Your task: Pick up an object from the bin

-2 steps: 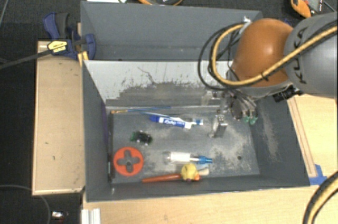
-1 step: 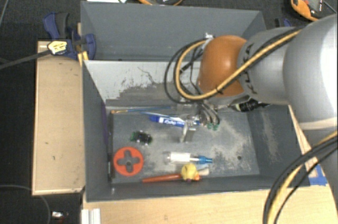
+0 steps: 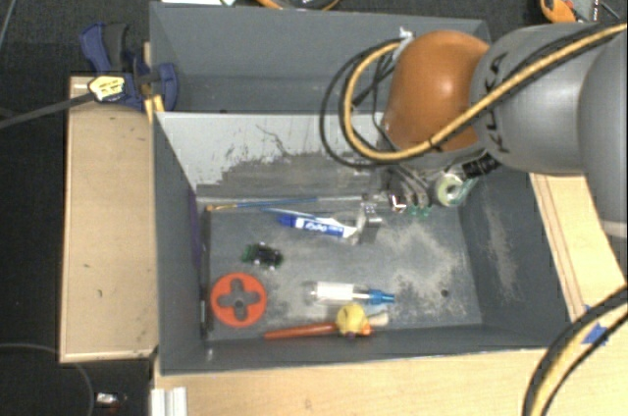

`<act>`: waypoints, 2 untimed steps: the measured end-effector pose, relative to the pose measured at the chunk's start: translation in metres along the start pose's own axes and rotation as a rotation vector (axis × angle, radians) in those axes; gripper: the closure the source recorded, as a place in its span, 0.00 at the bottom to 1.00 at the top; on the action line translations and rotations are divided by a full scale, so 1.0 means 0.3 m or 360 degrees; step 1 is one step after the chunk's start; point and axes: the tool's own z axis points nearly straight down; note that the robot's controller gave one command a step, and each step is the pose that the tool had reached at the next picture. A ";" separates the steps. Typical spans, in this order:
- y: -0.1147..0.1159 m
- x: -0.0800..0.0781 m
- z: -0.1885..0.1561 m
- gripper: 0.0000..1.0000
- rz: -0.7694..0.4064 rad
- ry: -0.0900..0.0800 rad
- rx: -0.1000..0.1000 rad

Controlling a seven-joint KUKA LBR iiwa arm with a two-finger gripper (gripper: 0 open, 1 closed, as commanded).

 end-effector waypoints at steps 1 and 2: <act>0.095 0.011 0.105 0.00 0.0163 0.0023 -0.0002; 0.164 0.015 0.215 0.00 0.0309 0.0002 -0.0001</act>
Offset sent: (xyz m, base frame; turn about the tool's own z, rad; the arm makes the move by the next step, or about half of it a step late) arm -0.0056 0.0486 -0.0652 0.1955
